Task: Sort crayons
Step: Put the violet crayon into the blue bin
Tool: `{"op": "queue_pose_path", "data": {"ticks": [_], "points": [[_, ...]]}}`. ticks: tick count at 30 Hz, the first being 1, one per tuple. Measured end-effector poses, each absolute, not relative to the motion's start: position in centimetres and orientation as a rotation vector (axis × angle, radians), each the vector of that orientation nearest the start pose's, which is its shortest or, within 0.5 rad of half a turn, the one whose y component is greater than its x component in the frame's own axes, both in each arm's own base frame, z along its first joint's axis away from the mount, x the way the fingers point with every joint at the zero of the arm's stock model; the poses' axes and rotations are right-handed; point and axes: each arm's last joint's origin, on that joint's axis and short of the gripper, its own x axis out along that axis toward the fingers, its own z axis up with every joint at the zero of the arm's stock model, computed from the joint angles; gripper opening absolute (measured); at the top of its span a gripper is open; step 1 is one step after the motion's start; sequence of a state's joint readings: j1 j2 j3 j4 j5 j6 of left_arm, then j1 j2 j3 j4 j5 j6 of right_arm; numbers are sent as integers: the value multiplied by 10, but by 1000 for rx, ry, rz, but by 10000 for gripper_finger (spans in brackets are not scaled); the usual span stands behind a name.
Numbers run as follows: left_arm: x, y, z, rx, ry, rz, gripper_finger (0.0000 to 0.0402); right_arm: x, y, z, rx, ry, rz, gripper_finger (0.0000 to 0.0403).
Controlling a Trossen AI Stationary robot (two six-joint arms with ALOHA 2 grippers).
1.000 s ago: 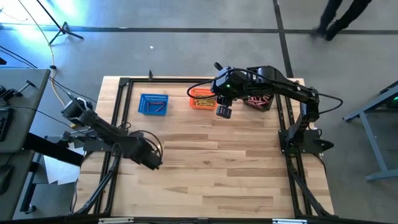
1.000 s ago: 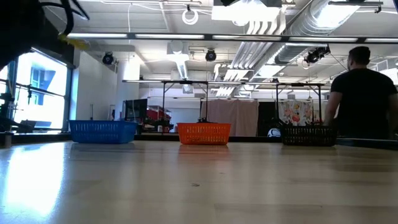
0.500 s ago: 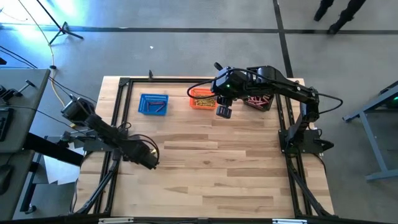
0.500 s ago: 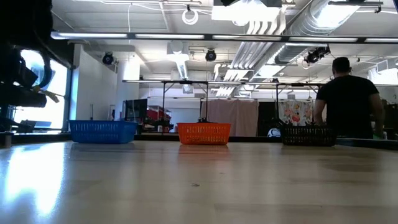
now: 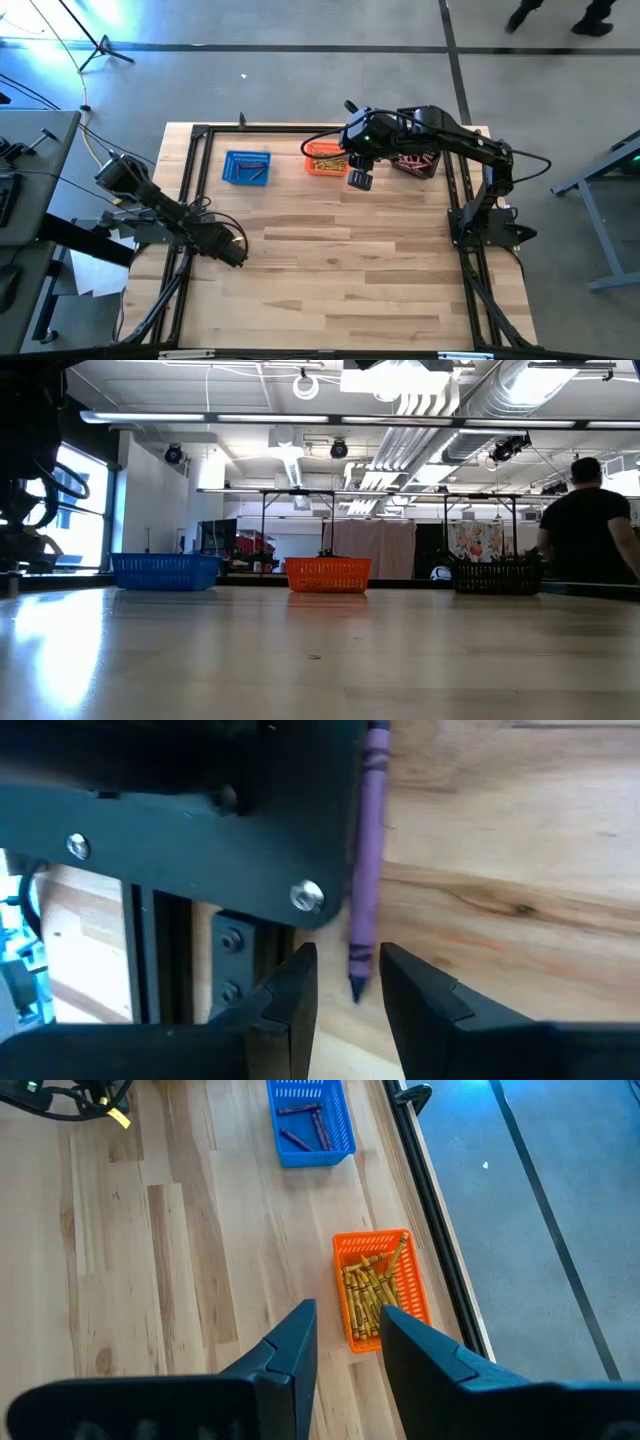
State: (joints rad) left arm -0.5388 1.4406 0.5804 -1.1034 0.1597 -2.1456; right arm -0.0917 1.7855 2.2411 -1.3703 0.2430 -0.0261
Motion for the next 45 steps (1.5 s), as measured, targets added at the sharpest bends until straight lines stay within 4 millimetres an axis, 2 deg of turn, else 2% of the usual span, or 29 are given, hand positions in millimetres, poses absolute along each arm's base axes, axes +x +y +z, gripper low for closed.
{"op": "queue_pose_path", "data": {"ticks": [8,13,23,27,30,33,36,41,45], "points": [[124,-79,116,-1008,1413,1564,99,326,-37,447,-93,920,-299,99],[122,-78,114,-1017,1406,1553,93,326,-37,447,-94,920,-299,99],[119,-75,122,-1071,1357,1517,10,326,-37,447,-93,920,-299,99],[121,-76,129,-1104,1317,1476,4,326,-37,447,-94,920,-299,99],[130,-78,139,-1160,1218,1384,3,326,-37,447,-93,920,-299,99],[134,-77,153,-1142,1126,1329,1,326,-37,447,-93,920,-299,99],[145,-76,169,-1112,952,1222,1,326,-37,447,-93,920,-299,99],[160,-61,189,-926,634,1167,1,326,-37,447,-94,920,-299,99],[172,-41,202,-689,438,1190,1,326,-37,447,-94,920,-299,99]]}}
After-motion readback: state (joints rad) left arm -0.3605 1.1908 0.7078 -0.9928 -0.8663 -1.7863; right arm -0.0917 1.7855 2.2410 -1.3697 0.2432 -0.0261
